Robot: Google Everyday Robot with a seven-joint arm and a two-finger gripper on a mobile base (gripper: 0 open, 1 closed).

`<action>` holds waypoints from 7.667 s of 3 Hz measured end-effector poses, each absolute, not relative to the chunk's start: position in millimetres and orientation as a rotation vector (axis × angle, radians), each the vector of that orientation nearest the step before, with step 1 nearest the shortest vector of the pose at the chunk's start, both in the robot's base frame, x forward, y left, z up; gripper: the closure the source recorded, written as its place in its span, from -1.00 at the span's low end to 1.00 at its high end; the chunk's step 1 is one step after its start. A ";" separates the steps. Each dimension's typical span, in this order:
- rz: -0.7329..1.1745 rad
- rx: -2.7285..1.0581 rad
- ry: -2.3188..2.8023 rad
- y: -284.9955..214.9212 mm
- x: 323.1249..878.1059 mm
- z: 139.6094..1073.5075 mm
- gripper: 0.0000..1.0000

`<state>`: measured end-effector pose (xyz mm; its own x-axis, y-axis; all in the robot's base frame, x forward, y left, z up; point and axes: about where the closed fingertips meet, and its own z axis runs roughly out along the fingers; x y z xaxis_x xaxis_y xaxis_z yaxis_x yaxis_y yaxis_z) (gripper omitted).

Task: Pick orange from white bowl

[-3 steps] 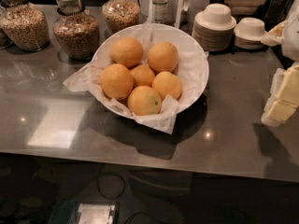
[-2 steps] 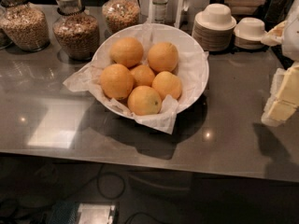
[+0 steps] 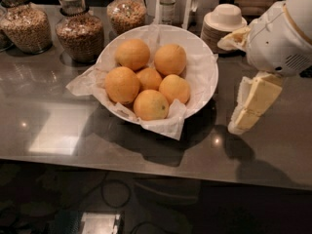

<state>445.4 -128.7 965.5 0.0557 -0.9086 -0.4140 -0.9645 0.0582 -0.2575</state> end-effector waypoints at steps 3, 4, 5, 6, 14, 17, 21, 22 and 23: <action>0.397 -2.014 1.316 67.0 515.2 1013.1 -1.00; 0.403 -2.023 1.274 82.9 514.7 1021.6 -1.00; 0.403 -2.023 1.274 83.1 514.6 1021.6 -1.00; 0.439 -2.081 1.260 87.1 532.8 1018.7 -1.00; 0.572 -2.074 1.403 69.1 592.5 961.4 -0.82; 0.567 -2.069 1.515 51.0 625.6 929.8 -0.72; 0.325 -2.029 1.522 38.9 618.7 965.8 -0.48; 0.281 -2.025 1.494 40.0 618.7 978.5 -0.46; 0.318 -1.995 1.479 39.5 626.9 972.1 -0.13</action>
Offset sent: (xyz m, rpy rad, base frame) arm 0.0617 0.2224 0.0574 0.2946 -0.1330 0.5009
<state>626.9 39.5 972.1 0.3415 -0.7734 -0.5341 -0.9245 -0.1740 -0.3392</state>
